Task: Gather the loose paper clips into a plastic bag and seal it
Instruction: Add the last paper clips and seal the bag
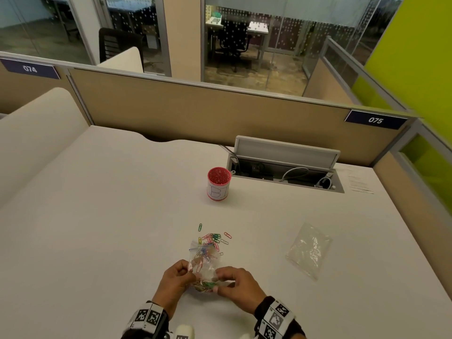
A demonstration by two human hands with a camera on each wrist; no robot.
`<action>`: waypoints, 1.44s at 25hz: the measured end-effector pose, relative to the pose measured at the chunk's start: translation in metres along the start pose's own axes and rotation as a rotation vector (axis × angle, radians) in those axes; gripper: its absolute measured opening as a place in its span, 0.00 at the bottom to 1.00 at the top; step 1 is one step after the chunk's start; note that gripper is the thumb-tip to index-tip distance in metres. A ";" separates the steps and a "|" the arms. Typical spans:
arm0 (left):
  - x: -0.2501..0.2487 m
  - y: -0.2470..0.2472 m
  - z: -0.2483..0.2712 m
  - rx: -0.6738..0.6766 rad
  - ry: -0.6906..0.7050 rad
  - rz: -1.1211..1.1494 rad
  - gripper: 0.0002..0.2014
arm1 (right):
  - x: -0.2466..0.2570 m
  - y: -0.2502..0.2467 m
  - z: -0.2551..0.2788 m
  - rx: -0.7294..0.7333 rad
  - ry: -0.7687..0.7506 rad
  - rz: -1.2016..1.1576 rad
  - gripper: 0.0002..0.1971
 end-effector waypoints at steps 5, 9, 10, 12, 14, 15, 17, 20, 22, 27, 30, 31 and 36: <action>0.001 -0.005 0.004 0.061 0.037 0.061 0.13 | -0.006 -0.008 -0.012 -0.148 0.109 -0.314 0.12; 0.007 -0.011 0.001 0.115 0.040 0.037 0.15 | 0.007 -0.012 -0.025 -0.134 0.248 -0.589 0.17; 0.007 -0.011 0.000 0.119 0.045 0.022 0.14 | 0.010 -0.012 -0.029 -0.123 0.262 -0.630 0.17; 0.007 -0.009 0.000 0.119 0.066 -0.007 0.11 | 0.019 -0.013 -0.032 -0.115 0.240 -0.640 0.15; 0.004 -0.008 -0.001 0.106 0.089 -0.033 0.12 | 0.026 -0.014 -0.034 -0.151 0.170 -0.536 0.07; 0.004 -0.007 -0.002 0.094 0.098 -0.046 0.11 | 0.030 -0.015 -0.034 -0.171 0.126 -0.483 0.04; 0.001 -0.006 -0.001 0.076 0.116 -0.073 0.10 | 0.036 -0.018 -0.032 -0.201 0.049 -0.383 0.05; -0.004 -0.004 0.002 0.065 0.153 -0.106 0.08 | 0.046 -0.022 -0.025 -0.216 -0.035 -0.249 0.06; -0.008 -0.002 0.006 0.057 0.182 -0.106 0.07 | 0.055 -0.023 -0.018 -0.214 -0.081 -0.191 0.07; -0.011 -0.008 0.012 -0.005 0.087 -0.067 0.13 | 0.086 -0.021 0.000 -0.253 -0.330 -0.102 0.14; -0.009 -0.010 0.017 -0.069 -0.179 0.177 0.14 | 0.100 -0.019 0.006 -0.313 -0.399 -0.097 0.11; -0.009 -0.010 0.019 -0.071 -0.284 0.275 0.19 | 0.106 -0.018 0.008 -0.333 -0.415 -0.119 0.11; -0.010 0.008 0.034 0.100 -0.577 0.699 0.36 | 0.127 -0.009 0.018 -0.357 -0.513 -0.224 0.08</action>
Point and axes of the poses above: each hand's wrist, its own z-axis away from the middle knuckle, its own y-axis out of the palm, x = y × z, the point moved 2 cm from there along -z, towards the middle knuckle, and after that the axes turned 6 degrees about -x, right-handed, at the moved point
